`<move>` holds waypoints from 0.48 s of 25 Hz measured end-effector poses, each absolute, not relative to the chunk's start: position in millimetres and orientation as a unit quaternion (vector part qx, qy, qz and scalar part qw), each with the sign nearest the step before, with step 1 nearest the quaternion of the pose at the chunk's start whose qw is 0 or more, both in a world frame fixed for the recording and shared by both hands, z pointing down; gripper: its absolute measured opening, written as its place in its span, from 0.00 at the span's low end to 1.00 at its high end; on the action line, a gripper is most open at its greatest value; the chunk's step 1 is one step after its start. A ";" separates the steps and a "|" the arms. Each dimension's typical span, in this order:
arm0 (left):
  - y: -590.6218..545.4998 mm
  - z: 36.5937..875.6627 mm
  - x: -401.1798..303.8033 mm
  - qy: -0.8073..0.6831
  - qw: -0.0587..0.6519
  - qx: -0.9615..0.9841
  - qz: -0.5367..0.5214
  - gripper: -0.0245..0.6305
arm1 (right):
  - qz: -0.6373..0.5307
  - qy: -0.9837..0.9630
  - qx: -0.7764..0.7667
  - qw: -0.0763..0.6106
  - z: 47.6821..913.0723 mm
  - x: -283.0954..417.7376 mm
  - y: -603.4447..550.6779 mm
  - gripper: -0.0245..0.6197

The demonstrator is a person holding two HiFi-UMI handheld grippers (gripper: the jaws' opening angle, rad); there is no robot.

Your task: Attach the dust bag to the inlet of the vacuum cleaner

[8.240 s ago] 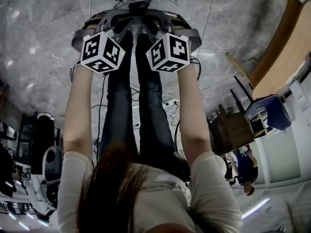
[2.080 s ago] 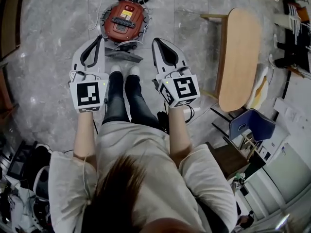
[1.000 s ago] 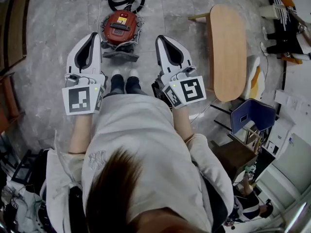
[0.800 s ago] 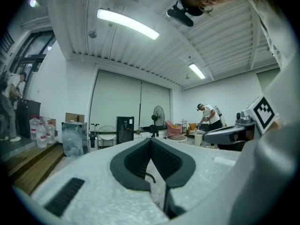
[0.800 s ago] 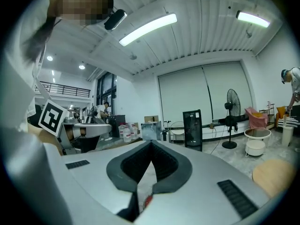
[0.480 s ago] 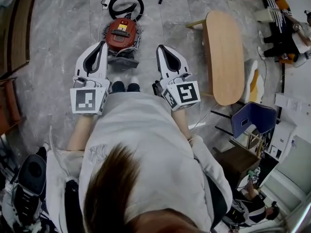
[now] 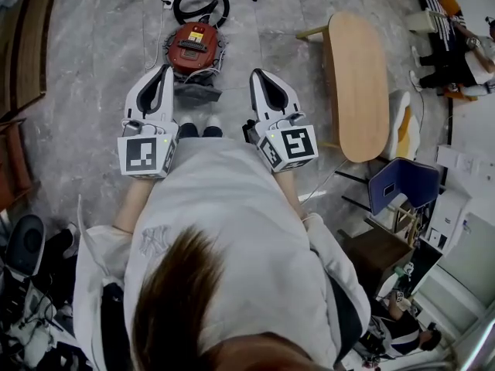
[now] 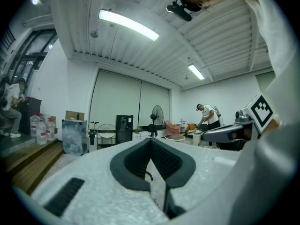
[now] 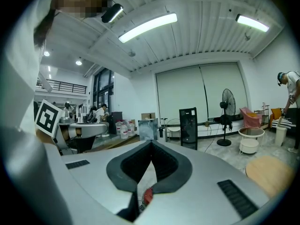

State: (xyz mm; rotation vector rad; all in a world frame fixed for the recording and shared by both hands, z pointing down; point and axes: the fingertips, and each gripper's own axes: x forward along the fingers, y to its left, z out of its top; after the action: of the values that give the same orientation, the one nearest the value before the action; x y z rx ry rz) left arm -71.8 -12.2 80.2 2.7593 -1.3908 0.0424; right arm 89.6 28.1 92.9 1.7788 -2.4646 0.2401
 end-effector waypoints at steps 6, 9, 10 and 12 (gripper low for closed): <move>-13.7 77.8 -69.6 -0.445 0.023 0.895 0.013 0.06 | 0.077 -0.808 0.583 0.047 91.9 85.6 25.9 0.04; -16.1 77.6 -71.5 -0.445 0.024 0.895 0.011 0.06 | 0.078 -0.808 0.582 0.047 92.3 82.8 24.4 0.04; -17.0 78.0 -71.8 -0.445 0.024 0.895 0.010 0.06 | 0.078 -0.808 0.582 0.047 93.0 82.1 23.7 0.04; -17.7 78.4 -72.0 -0.444 0.025 0.895 0.009 0.06 | 0.077 -0.807 0.583 0.049 94.0 81.4 23.0 0.04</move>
State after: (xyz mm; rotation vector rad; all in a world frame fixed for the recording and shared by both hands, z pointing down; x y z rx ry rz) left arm -72.0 -17.7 78.4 2.7688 -1.3743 0.0283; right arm 81.4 23.0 94.0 1.7758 -2.4599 0.2361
